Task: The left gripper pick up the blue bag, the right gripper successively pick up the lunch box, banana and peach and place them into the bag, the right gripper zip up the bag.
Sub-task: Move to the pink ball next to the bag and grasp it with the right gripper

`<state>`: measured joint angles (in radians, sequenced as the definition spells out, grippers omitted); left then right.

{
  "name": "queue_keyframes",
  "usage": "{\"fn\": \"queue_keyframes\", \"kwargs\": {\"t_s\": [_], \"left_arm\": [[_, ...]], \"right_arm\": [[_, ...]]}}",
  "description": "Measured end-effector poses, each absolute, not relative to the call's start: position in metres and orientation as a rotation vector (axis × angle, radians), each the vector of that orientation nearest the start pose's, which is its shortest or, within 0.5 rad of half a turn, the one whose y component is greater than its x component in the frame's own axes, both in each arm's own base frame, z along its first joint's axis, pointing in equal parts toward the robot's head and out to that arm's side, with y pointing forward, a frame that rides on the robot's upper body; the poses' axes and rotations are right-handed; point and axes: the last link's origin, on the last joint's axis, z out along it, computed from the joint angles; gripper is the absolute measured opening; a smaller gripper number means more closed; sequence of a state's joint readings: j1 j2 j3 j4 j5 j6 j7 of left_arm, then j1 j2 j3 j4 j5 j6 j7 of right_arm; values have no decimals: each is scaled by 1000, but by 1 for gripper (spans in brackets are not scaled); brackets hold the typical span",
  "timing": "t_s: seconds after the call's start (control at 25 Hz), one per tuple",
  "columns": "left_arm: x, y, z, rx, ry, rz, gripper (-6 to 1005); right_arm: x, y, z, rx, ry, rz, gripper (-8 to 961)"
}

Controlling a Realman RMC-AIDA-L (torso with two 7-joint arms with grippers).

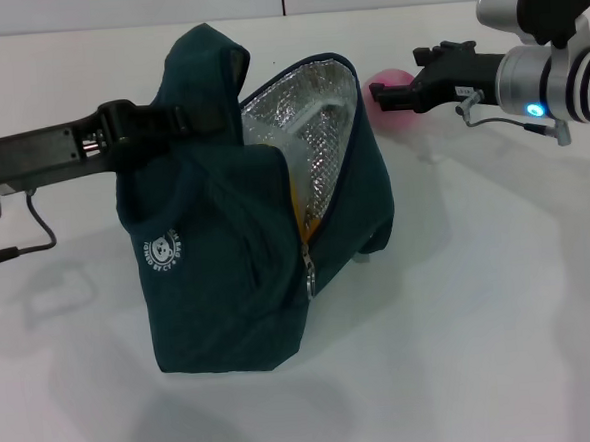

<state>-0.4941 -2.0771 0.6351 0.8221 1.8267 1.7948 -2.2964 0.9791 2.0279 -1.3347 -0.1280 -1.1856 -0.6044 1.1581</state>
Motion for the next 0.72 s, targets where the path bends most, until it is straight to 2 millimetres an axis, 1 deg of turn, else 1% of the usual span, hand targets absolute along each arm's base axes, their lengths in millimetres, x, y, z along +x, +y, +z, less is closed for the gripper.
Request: {"fn": "queue_keyframes", "kwargs": {"t_s": [0.32, 0.52, 0.64, 0.72], "left_arm": [[-230, 321, 49, -2488, -1669, -1163, 30], [-230, 322, 48, -2485, -1668, -1160, 30], [-230, 322, 48, -2486, -1669, -1159, 30], [-230, 322, 48, -2486, -1669, -1159, 30]], "right_arm": [[206, 457, -67, -2358, 616, 318, 816], [208, 456, -67, -2357, 622, 316, 644], [208, 455, -67, -2358, 623, 317, 445], [209, 454, -67, -2361, 621, 318, 405]]}}
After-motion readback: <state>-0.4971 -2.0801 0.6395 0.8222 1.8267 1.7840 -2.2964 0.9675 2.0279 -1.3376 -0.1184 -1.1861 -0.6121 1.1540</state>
